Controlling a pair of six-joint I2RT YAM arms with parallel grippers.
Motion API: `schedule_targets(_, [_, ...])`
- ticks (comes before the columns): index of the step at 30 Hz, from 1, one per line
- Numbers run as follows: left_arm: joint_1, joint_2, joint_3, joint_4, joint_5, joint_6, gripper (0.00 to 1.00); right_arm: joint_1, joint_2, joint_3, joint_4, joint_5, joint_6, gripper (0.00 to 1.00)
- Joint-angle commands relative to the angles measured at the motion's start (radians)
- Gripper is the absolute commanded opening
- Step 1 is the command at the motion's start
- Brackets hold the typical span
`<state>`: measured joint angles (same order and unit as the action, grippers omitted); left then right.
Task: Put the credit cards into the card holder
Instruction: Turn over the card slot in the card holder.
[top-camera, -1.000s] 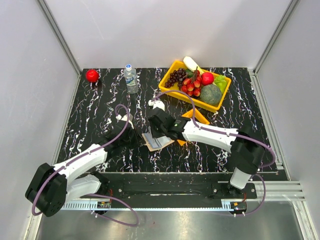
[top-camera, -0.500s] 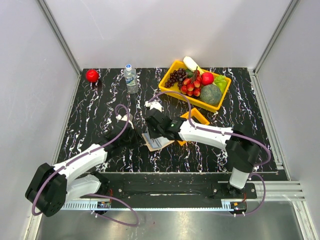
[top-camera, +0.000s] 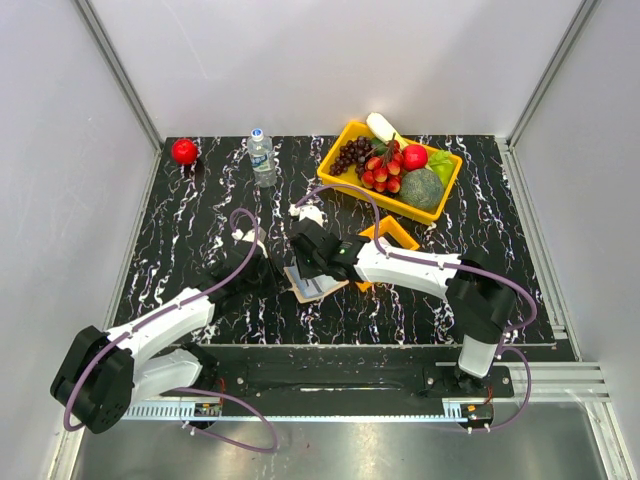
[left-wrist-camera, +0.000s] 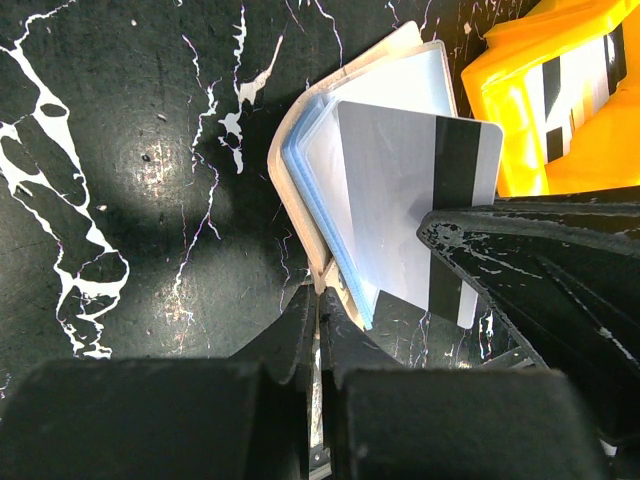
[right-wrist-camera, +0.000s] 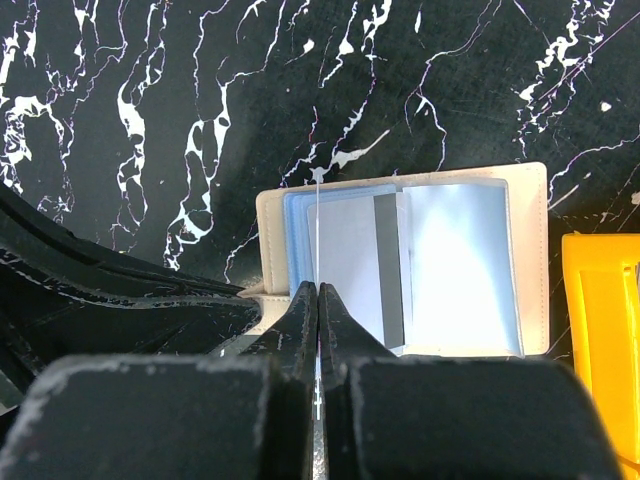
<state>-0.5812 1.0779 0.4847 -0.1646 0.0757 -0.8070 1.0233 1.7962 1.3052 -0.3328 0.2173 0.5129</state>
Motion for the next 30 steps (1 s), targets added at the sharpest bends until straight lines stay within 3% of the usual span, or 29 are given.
schedule_targets(1, [-0.003,-0.006,0.025,0.039,0.01,0.015,0.0,0.012,-0.035,0.029,0.043,0.019,-0.008,0.0])
schedule_targets(30, [-0.002,-0.01,0.022,0.042,0.01,0.011,0.0,0.017,-0.051,0.028,0.051,0.01,0.002,0.0])
